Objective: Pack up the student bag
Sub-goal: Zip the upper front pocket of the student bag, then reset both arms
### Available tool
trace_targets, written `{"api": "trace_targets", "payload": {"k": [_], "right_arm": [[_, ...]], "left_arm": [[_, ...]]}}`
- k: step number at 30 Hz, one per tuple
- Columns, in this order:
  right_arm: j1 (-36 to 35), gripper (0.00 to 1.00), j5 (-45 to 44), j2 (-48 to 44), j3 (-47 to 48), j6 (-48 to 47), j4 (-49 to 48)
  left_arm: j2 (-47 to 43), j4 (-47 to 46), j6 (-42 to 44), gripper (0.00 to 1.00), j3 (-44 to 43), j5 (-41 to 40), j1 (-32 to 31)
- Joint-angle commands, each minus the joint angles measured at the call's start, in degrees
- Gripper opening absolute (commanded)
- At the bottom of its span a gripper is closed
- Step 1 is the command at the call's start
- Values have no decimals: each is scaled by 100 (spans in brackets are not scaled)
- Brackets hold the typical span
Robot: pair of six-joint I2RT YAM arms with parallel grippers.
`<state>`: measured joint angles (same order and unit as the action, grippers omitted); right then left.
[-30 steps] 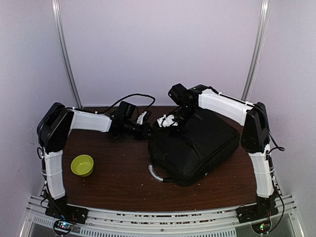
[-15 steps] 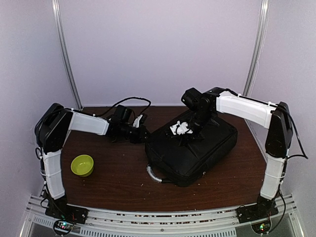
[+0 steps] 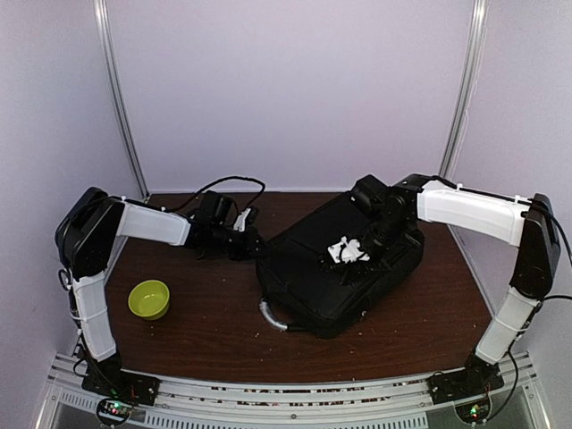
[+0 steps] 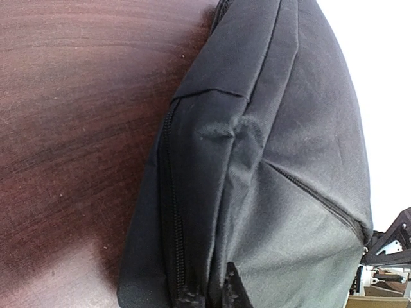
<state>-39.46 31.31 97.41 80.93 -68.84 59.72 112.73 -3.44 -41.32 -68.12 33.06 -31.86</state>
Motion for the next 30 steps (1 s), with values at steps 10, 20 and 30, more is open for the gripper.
{"api": "trace_targets", "payload": {"k": [10,20,30], "right_arm": [[40,17,520,-319,-66,607,247],[886,43,681,-1610,-491,1746,-489],[2429,87,-674,-3110,-1337,5715,-3337]], "left_arm": [[-388,316,152,7,239,-705,300],[-1671,2489,1509,49,-149,-1565,276],[-2659,3668,2800,98,-762,-3213,283]]}}
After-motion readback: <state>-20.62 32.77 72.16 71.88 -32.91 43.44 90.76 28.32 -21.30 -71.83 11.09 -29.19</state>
